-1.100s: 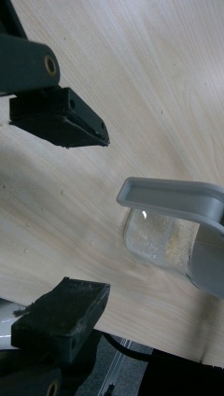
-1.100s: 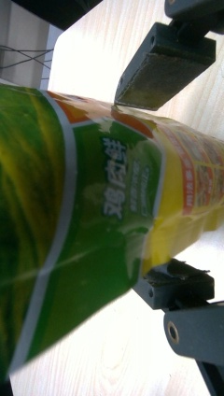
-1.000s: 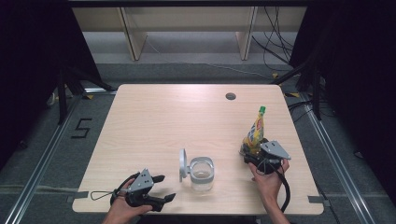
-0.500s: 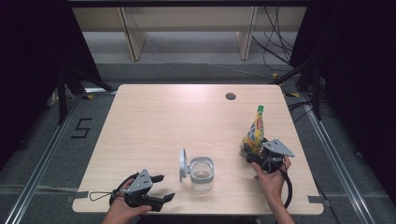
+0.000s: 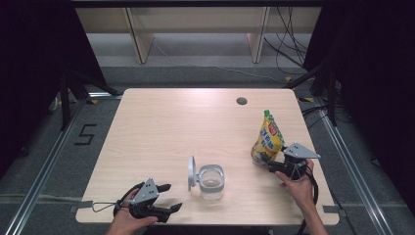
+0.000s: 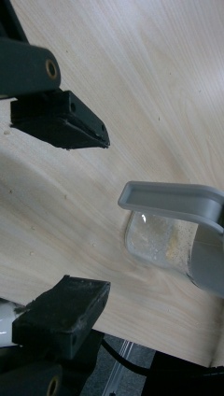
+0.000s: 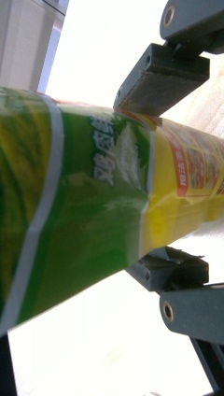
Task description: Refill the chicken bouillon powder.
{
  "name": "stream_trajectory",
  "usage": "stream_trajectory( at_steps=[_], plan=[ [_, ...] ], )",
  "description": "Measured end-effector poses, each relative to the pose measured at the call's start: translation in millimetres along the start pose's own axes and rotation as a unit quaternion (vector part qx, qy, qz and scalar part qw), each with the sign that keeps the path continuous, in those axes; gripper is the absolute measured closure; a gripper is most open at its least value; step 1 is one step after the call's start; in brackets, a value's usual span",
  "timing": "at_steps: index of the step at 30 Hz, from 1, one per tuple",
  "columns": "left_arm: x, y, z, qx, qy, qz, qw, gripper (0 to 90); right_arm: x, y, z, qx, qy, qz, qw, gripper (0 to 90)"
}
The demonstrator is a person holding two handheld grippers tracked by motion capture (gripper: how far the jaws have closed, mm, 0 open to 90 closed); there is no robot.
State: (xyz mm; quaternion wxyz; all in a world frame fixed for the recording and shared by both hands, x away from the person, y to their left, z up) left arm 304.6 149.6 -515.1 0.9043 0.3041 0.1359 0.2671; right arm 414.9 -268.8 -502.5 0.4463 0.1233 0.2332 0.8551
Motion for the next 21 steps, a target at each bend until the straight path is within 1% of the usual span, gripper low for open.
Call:
stream_trajectory(
  at_steps=[1,2,3,4,5,6,7,8,9,10,11,12,13,14,15,16,17,18,20,21],
  plan=[
    [0.9,-0.1,0.4,0.000,-0.011,0.002,0.9999,24.8,-0.6,-0.3,0.0,-0.002,0.005,0.001,1.0000,30.5],
    [0.6,-0.2,0.4,0.000,-0.009,0.001,1.0000,24.8,0.7,-0.5,-0.4,-0.003,0.002,-0.002,1.0000,30.4],
    [0.7,-0.3,0.4,0.000,-0.010,0.002,1.0000,24.8,-0.8,-1.1,0.1,-0.008,0.010,-0.009,0.9999,30.0],
    [1.5,0.2,0.1,0.006,-0.015,0.003,0.9999,24.8,2.8,-1.4,-0.9,-0.008,-0.014,-0.014,0.9998,29.0],
    [1.4,0.2,0.2,0.006,-0.015,0.004,0.9999,24.8,1.7,-2.5,-0.6,-0.014,-0.011,-0.023,0.9996,26.6],
    [1.4,0.1,0.2,0.006,-0.015,0.004,0.9999,24.7,2.9,-2.9,-0.7,-0.013,-0.018,-0.031,0.9993,24.1],
    [1.4,0.2,0.1,0.006,-0.015,0.004,0.9999,24.8,4.6,-3.7,-1.0,-0.018,-0.021,-0.045,0.9986,22.3],
    [1.4,0.1,0.1,0.005,-0.015,0.004,0.9999,24.8,7.2,-4.3,-1.2,-0.023,-0.032,-0.052,0.9979,20.6],
    [-0.6,-1.2,0.7,-0.005,-0.003,-0.002,1.0000,24.8,9.8,-5.8,-2.6,-0.026,-0.047,-0.064,0.9965,17.5],
    [-0.1,-1.1,0.6,-0.003,-0.005,-0.001,1.0000,24.7,12.4,-7.8,-3.3,-0.027,-0.062,-0.069,0.9954,15.2],
    [-1.9,-1.6,0.1,-0.003,0.009,-0.003,0.9999,24.7,12.7,-9.0,-4.3,-0.025,-0.059,-0.078,0.9949,15.8],
    [-2.1,-1.8,0.2,-0.002,0.008,-0.002,1.0000,24.7,14.3,-11.8,-4.8,-0.032,-0.066,-0.082,0.9940,15.4],
    [-2.0,-1.5,0.2,0.001,0.006,0.000,1.0000,24.8,15.0,-13.6,-5.3,-0.021,-0.063,-0.098,0.9930,15.5],
    [-1.8,-1.5,0.3,0.001,0.002,0.000,1.0000,24.8,14.0,-15.2,-4.7,-0.029,-0.051,-0.102,0.9931,15.4],
    [-1.5,-1.4,0.1,0.003,0.001,0.001,1.0000,24.7,16.4,-18.6,-4.1,-0.043,-0.058,-0.105,0.9919,15.5],
    [-1.8,-1.5,0.1,0.003,0.003,0.000,1.0000,24.7,17.2,-18.8,-4.7,-0.038,-0.057,-0.110,0.9916,15.4],
    [-2.5,-2.0,0.3,-0.001,0.007,-0.001,1.0000,24.7,18.4,-19.4,-5.0,-0.031,-0.061,-0.106,0.9920,15.4],
    [-2.2,-2.4,0.2,0.000,0.006,-0.005,1.0000,24.7,17.8,-20.0,-5.7,-0.036,-0.065,-0.110,0.9912,15.4],
    [-2.5,-2.7,0.1,-0.001,0.006,-0.004,1.0000,24.7,18.8,-22.7,-8.1,-0.048,-0.078,-0.106,0.9901,15.3],
    [-1.5,-2.1,0.2,0.003,-0.002,-0.002,1.0000,24.7,19.5,-24.0,-8.7,-0.051,-0.077,-0.102,0.9905,15.3]
  ],
)
Point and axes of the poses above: each handheld gripper's, and its own axes: y roughly backward along the jaws, z roughly out of its top, x roughly to its left, the point moved 3 cm from there along -y, roughly forward along the jaws, and after that the axes turned 7 degrees about x, right-handed, at the moved point
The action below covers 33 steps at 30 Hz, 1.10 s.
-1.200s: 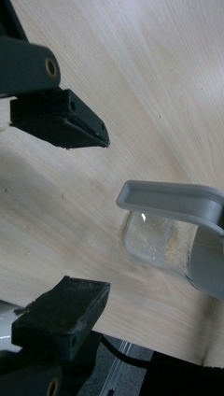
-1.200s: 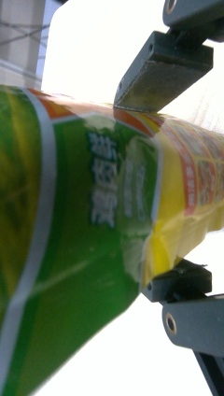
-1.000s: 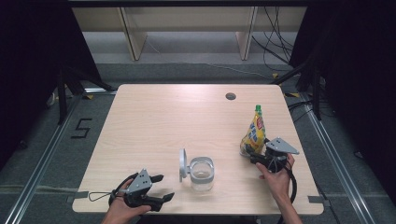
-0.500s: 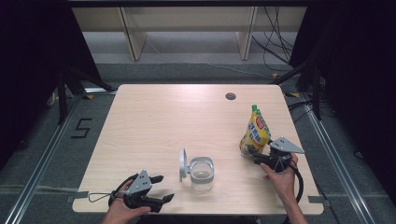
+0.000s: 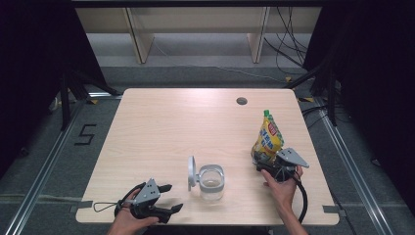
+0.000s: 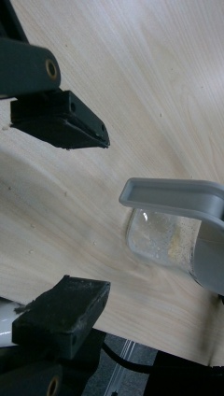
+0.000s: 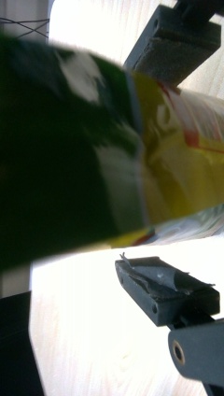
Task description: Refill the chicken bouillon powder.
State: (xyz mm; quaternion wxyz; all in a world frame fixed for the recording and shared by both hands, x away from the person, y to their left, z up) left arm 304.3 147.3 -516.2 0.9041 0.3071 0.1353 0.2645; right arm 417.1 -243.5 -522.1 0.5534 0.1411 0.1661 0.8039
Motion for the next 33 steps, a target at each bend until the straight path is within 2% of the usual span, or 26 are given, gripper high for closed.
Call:
stream_trajectory(
  at_steps=[1,3,5,8,9,10,11,12,13,17,20,23,24,25,30,32,33],
  plan=[
    [0.8,0.3,0.5,-0.001,-0.009,0.000,1.0000,24.7,0.2,-2.5,-0.8,-0.005,0.007,-0.008,0.9999,15.2],
    [0.5,0.3,0.7,-0.002,-0.009,0.001,1.0000,24.7,-0.4,-1.4,-1.0,0.001,0.010,-0.012,0.9999,15.4],
    [-0.8,-0.6,0.9,-0.006,-0.002,-0.003,1.0000,24.7,-0.2,-2.7,-0.3,-0.015,0.005,-0.015,0.9998,15.6],
    [-0.6,-0.2,0.5,-0.002,-0.007,-0.005,1.0000,24.6,-1.5,-4.1,1.2,-0.017,0.022,-0.018,0.9994,15.6],
    [-1.2,-0.4,0.3,-0.002,-0.003,-0.006,1.0000,24.6,-1.2,-5.4,1.7,-0.019,0.024,-0.018,0.9994,15.6],
    [-2.3,-0.6,-0.1,-0.001,0.006,-0.007,1.0000,24.6,-0.3,-5.4,1.7,-0.019,0.019,-0.022,0.9994,15.7],
    [-2.3,-0.6,0.0,-0.001,0.005,-0.006,1.0000,24.6,-0.9,-6.1,2.2,-0.022,0.022,-0.021,0.9993,15.8],
    [-2.3,-0.5,0.0,-0.001,0.005,-0.006,1.0000,24.6,0.3,-7.3,2.4,-0.030,0.013,-0.025,0.9991,15.9],
    [-2.4,-0.4,0.0,-0.002,0.005,-0.007,1.0000,24.6,0.1,-9.1,3.0,-0.030,0.016,-0.021,0.9992,16.0],
    [-2.3,-0.3,0.0,-0.002,0.005,-0.007,1.0000,24.6,-1.9,-10.0,4.4,-0.029,0.025,-0.028,0.9989,16.5],
    [-2.4,-0.3,0.1,-0.002,0.004,-0.007,1.0000,24.6,0.6,-11.2,4.3,-0.033,0.010,-0.036,0.9987,16.7],
    [-3.0,-0.6,0.3,-0.004,0.008,-0.008,0.9999,24.6,1.0,-11.4,4.5,-0.029,0.011,-0.041,0.9987,17.3],
    [-3.1,-0.6,0.3,-0.004,0.008,-0.008,0.9999,24.6,1.8,-13.0,5.1,-0.041,0.006,-0.031,0.9986,17.5],
    [-3.0,-0.5,0.3,-0.005,0.009,-0.008,0.9999,24.6,1.2,-13.6,5.3,-0.039,0.011,-0.034,0.9986,18.1],
    [-2.3,0.4,0.1,-0.001,0.003,-0.007,1.0000,24.6,0.6,-15.4,6.0,-0.034,0.017,-0.043,0.9984,20.0],
    [-0.9,0.8,-0.2,0.006,-0.004,-0.001,1.0000,24.6,1.2,-15.9,6.6,-0.036,0.012,-0.039,0.9985,20.4],
    [-2.8,-0.1,0.3,-0.003,0.006,-0.008,0.9999,24.6,1.2,-16.6,6.9,-0.038,0.011,-0.041,0.9984,20.4]
  ],
)
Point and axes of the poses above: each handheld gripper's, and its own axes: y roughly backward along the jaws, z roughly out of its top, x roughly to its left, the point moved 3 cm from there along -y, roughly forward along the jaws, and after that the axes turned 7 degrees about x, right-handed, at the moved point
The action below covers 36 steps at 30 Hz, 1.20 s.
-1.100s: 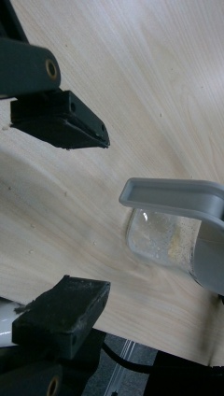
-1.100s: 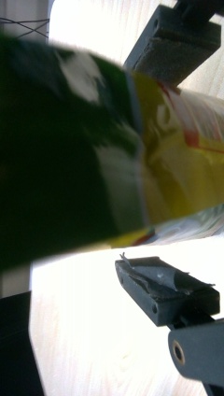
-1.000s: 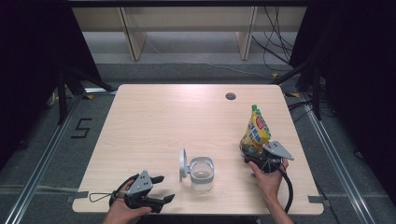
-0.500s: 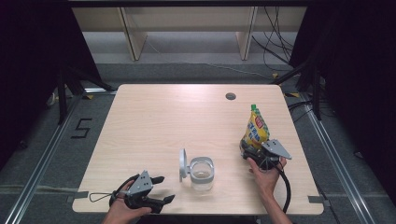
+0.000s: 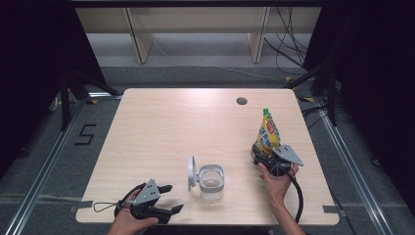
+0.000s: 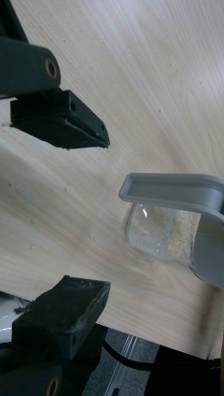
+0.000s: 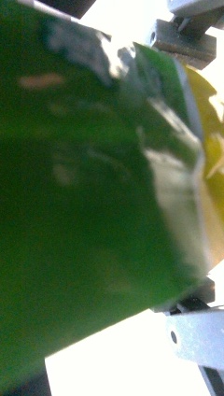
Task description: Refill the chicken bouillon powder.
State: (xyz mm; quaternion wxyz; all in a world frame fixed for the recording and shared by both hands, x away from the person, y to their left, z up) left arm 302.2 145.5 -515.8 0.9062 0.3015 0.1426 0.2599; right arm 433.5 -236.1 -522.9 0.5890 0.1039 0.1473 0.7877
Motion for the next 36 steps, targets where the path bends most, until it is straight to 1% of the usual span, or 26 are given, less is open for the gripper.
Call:
stream_trajectory(
  at_steps=[2,5,6,7,8,9,10,12,14,17,19,20,21,22,24,25,26,27,28,29,30,31,32,34,35,36],
  plan=[
    [0.9,0.4,0.3,0.002,-0.012,0.000,0.9999,24.6,0.8,-1.5,0.5,-0.007,-0.003,0.001,1.0000,21.2],
    [1.2,0.6,0.5,0.001,-0.016,0.001,0.9999,24.6,1.4,-3.1,1.2,-0.011,0.005,-0.002,0.9999,25.0],
    [0.1,0.4,0.0,0.001,-0.004,-0.001,1.0000,24.6,1.6,-3.9,1.6,-0.012,0.002,-0.005,0.9999,26.3],
    [1.5,0.9,-0.3,0.007,-0.009,0.004,0.9999,24.6,1.7,-3.4,1.6,-0.008,-0.001,-0.002,1.0000,27.9],
    [0.3,-0.3,-0.1,-0.004,-0.001,0.003,1.0000,24.6,1.5,-4.7,2.0,-0.013,-0.006,-0.004,0.9999,29.3],
    [0.5,1.0,-0.1,0.000,-0.003,0.000,1.0000,24.6,-0.2,-5.2,2.5,-0.013,0.001,0.008,0.9999,30.3],
    [2.2,2.0,0.5,-0.001,-0.017,0.004,0.9998,24.6,-1.2,-5.0,2.9,-0.008,0.003,0.002,1.0000,31.0],
    [3.0,2.4,0.4,-0.002,-0.017,0.004,0.9998,24.6,-1.1,-3.4,3.8,0.000,0.002,-0.001,1.0000,32.8],
    [2.5,2.5,0.1,-0.003,-0.005,0.004,1.0000,24.6,-0.2,-3.3,5.2,0.003,0.003,0.003,1.0000,33.9],
    [2.8,3.5,0.0,-0.005,-0.003,0.006,1.0000,24.6,-1.7,-2.7,10.2,0.013,0.031,0.015,0.9993,36.1],
    [5.1,3.7,0.5,-0.009,-0.016,0.010,0.9998,24.6,-1.3,-0.2,11.8,0.022,0.039,0.017,0.9989,36.4],
    [3.2,3.8,0.2,-0.007,0.002,0.009,0.9999,24.6,-0.9,1.1,12.6,0.025,0.044,0.018,0.9985,36.5],
    [3.8,4.0,0.0,-0.007,0.000,0.008,0.9999,24.6,-0.4,3.0,13.0,0.030,0.053,0.019,0.9979,36.6],
    [5.8,4.3,0.4,-0.006,-0.015,0.010,0.9998,24.6,-0.8,4.0,14.6,0.029,0.077,0.020,0.9964,36.7],
    [5.7,3.9,0.2,-0.004,-0.010,0.006,0.9999,24.6,4.8,9.8,15.5,0.042,0.090,0.019,0.9949,36.9],
    [6.5,4.2,0.0,-0.001,-0.014,0.009,0.9999,24.6,5.3,11.5,17.3,0.037,0.105,0.017,0.9936,37.0],
    [5.0,3.5,-0.9,-0.002,0.001,0.008,1.0000,24.6,6.0,13.7,19.4,0.027,0.118,0.017,0.9924,37.0],
    [6.1,4.0,-1.0,0.000,-0.005,0.013,0.9999,24.6,7.1,16.6,21.4,0.031,0.125,0.024,0.9913,37.0],
    [7.5,4.3,-0.9,0.001,-0.013,0.016,0.9998,24.6,9.9,20.0,23.7,0.027,0.124,0.021,0.9917,37.0],
    [6.5,3.7,-1.0,-0.005,-0.002,0.018,0.9998,24.6,9.0,23.4,27.7,0.023,0.152,0.021,0.9879,37.0],
    [6.8,3.9,-1.1,-0.005,0.000,0.018,0.9998,24.6,10.6,27.2,31.8,0.016,0.180,0.014,0.9834,37.1],
    [8.1,4.7,-1.4,0.001,-0.002,0.017,0.9999,24.6,15.4,33.0,34.4,0.017,0.192,0.007,0.9812,37.1],
    [8.6,4.7,-1.5,-0.002,-0.003,0.021,0.9998,24.6,17.3,37.6,39.0,0.008,0.221,0.005,0.9751,37.1],
    [8.4,3.3,-1.5,-0.009,0.002,0.021,0.9997,24.6,23.1,48.3,44.5,0.000,0.259,0.008,0.9658,37.1],
    [9.3,4.2,-1.3,-0.003,-0.007,0.017,0.9998,24.6,26.4,53.7,45.3,-0.001,0.262,0.008,0.9651,37.1],
    [8.7,4.3,-1.7,0.000,-0.001,0.018,0.9998,24.6,28.7,59.4,45.7,0.000,0.267,0.007,0.9636,37.1]
  ],
)
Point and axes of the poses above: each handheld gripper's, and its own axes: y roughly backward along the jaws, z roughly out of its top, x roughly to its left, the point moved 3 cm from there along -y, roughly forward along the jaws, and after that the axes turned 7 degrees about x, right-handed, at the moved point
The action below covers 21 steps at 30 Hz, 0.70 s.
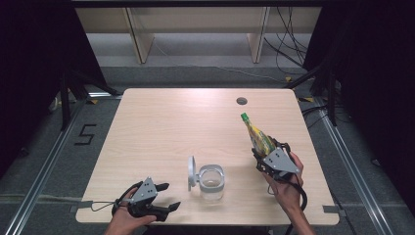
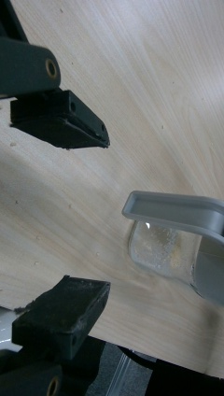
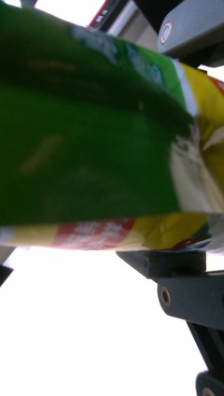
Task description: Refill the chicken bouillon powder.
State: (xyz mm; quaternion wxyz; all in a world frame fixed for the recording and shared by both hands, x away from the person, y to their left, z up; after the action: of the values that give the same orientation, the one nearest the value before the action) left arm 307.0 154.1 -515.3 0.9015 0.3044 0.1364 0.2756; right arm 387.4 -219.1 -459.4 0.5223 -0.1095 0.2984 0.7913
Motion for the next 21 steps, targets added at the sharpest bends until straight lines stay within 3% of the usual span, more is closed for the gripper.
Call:
stream_trajectory(
  at_steps=[2,4,7,9,11,13,15,17,18,20,21],
  plan=[
    [-1.0,-1.2,0.3,-0.009,0.003,0.000,1.0000,24.6,3.0,8.6,2.3,-0.002,0.016,0.004,0.9999,37.1],
    [0.0,-0.4,0.0,-0.001,-0.001,0.001,1.0000,24.5,6.8,16.5,4.3,0.000,0.035,0.002,0.9994,37.1],
    [0.6,-0.4,-0.4,-0.001,-0.001,0.002,1.0000,24.4,13.2,26.3,8.5,0.001,0.080,0.000,0.9968,37.2],
    [2.1,-0.1,0.0,-0.002,-0.008,0.003,1.0000,24.4,17.4,33.1,11.6,-0.003,0.085,0.009,0.9964,37.2],
    [1.0,0.0,-0.5,-0.004,0.005,0.005,1.0000,24.4,21.2,40.9,15.5,-0.011,0.090,0.015,0.9958,37.2],
    [1.0,-0.7,-0.7,-0.008,0.008,0.004,0.9999,24.4,27.4,48.0,19.5,-0.010,0.122,0.005,0.9924,37.3],
    [2.6,0.3,-1.0,0.006,-0.004,0.007,0.9999,24.4,32.1,52.2,20.3,-0.007,0.143,-0.001,0.9897,37.3],
    [0.6,-0.1,-0.6,-0.001,0.002,0.003,1.0000,24.4,36.5,55.8,21.1,-0.007,0.165,0.001,0.9862,37.3],
    [-0.4,-0.4,-0.5,-0.004,0.007,0.003,1.0000,24.4,39.2,57.5,20.7,-0.003,0.167,-0.001,0.9860,37.3],
    [-0.2,-1.1,-0.4,-0.009,0.009,0.002,0.9999,24.4,42.2,59.6,21.2,0.001,0.198,-0.012,0.9801,37.4],
    [0.1,0.1,-0.4,-0.003,0.008,0.001,1.0000,24.4,43.8,61.0,20.9,0.007,0.204,-0.018,0.9788,37.4]
  ],
)
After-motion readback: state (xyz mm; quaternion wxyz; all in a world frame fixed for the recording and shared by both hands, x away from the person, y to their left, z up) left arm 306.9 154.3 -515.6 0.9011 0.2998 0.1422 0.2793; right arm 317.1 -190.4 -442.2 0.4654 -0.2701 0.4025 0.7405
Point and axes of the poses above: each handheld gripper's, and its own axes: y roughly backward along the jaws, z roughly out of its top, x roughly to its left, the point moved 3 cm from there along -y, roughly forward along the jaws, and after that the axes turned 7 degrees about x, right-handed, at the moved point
